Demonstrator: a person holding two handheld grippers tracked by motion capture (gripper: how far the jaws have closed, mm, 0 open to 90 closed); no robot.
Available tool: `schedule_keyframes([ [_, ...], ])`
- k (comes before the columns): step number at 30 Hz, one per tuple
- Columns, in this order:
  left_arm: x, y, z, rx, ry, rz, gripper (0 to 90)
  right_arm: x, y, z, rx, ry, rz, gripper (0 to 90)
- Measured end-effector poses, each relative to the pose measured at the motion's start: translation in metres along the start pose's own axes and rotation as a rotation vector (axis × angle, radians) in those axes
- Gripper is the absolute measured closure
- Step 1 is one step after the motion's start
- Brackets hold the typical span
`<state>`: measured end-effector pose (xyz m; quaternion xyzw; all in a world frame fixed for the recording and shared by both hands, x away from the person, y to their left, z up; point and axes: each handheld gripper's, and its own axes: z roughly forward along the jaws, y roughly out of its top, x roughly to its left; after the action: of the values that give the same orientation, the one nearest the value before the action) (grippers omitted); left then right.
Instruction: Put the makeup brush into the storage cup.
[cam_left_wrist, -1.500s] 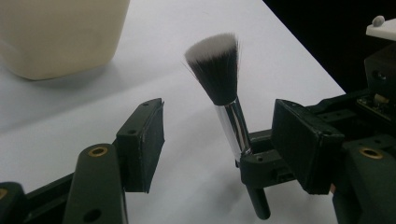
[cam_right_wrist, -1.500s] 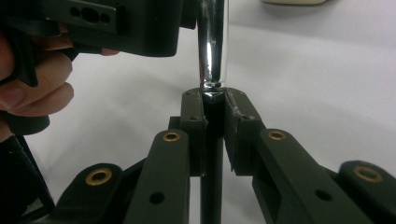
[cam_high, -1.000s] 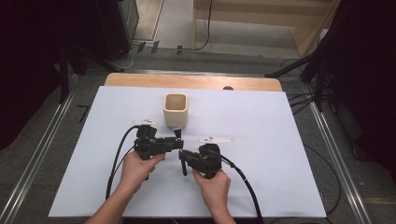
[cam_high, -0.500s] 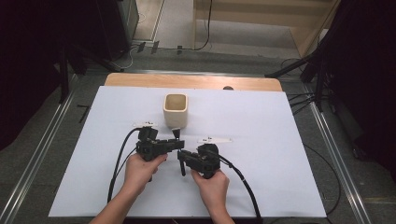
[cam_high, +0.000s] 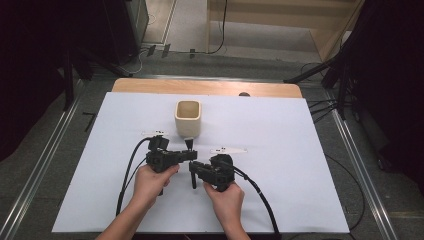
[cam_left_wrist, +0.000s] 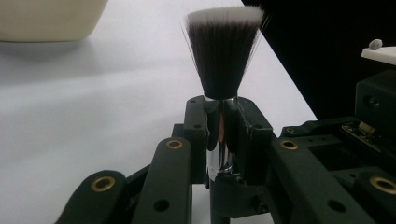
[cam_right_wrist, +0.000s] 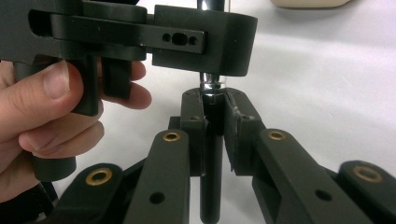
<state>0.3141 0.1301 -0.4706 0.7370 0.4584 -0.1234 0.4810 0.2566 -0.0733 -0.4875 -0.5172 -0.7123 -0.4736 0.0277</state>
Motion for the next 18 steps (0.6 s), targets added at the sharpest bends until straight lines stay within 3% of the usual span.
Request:
schedule_keyframes([
  [13,0.0009,0.0016,-0.0014,0.008,-0.013,-0.011,78.3,-0.0002,0.0002,0.0003,-0.006,0.004,-0.010,79.2],
  [15,0.0009,0.0022,-0.0022,0.007,-0.012,-0.009,78.3,-0.0004,0.0003,0.0003,-0.003,0.010,-0.022,70.3],
  [18,0.0017,0.0029,-0.0039,0.006,-0.010,-0.010,78.3,0.0000,0.0004,-0.0019,0.007,0.017,-0.035,64.3],
])
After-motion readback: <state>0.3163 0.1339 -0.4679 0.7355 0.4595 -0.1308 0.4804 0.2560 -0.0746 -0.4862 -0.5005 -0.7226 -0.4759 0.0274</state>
